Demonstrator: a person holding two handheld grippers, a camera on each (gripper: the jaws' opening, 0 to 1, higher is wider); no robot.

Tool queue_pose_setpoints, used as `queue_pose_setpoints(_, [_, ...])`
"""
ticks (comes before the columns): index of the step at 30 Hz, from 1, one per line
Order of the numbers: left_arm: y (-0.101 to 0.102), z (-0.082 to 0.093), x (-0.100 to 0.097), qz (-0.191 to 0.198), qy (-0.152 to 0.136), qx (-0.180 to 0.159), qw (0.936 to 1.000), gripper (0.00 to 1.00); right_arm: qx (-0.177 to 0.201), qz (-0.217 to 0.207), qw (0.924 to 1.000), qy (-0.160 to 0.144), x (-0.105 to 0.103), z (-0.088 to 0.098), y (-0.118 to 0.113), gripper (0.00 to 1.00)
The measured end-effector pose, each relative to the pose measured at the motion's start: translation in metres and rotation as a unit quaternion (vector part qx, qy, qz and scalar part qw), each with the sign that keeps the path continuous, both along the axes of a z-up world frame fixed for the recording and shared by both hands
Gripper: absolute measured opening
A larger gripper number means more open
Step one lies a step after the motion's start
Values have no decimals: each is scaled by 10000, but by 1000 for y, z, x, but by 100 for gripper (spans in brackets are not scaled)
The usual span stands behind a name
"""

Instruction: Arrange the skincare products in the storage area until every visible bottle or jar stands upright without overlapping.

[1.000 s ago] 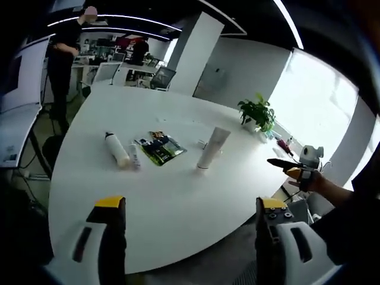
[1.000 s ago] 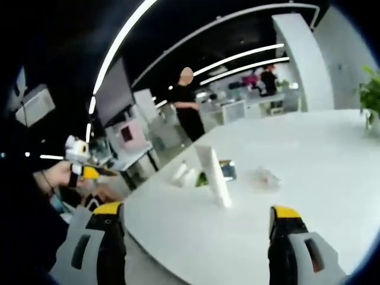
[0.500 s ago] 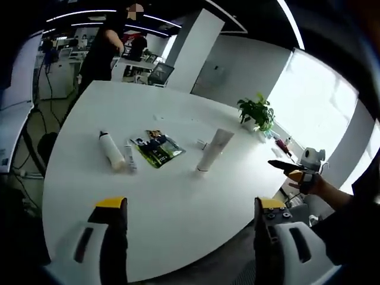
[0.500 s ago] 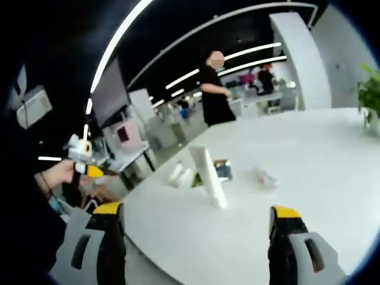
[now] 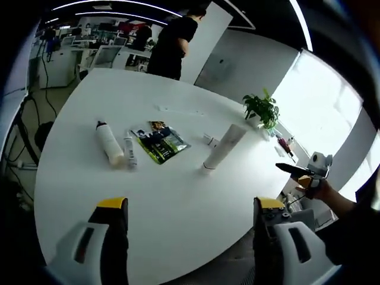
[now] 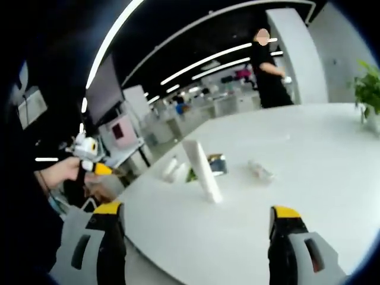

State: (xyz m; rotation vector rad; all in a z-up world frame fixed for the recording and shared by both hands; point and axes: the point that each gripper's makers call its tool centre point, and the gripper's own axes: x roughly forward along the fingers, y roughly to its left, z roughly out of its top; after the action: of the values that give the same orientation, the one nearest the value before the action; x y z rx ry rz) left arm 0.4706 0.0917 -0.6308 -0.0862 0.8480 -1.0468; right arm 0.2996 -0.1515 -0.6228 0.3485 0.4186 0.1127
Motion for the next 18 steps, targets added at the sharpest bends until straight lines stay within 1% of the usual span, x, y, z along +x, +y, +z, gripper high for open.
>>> queue_pose_setpoints(4, [-6,-4,5,-13,48,-8,10000,82,-5,-58,10000,47,0,-2,-3,99])
queue_pose_setpoints(9, [-10,-14,9,-139,152,134,9997,82,31,-72,9999,114,3,-7,-5,99])
queue_pose_setpoints(13, [-11,-19,17,-122,249,173,9995,82,75,-123,9999,95,6,-7,-7,99])
queue_pose_setpoints(18, [-11,-24,30,-71,299,241,9992,82,94,-134,9998,148,7,-11,-5,99])
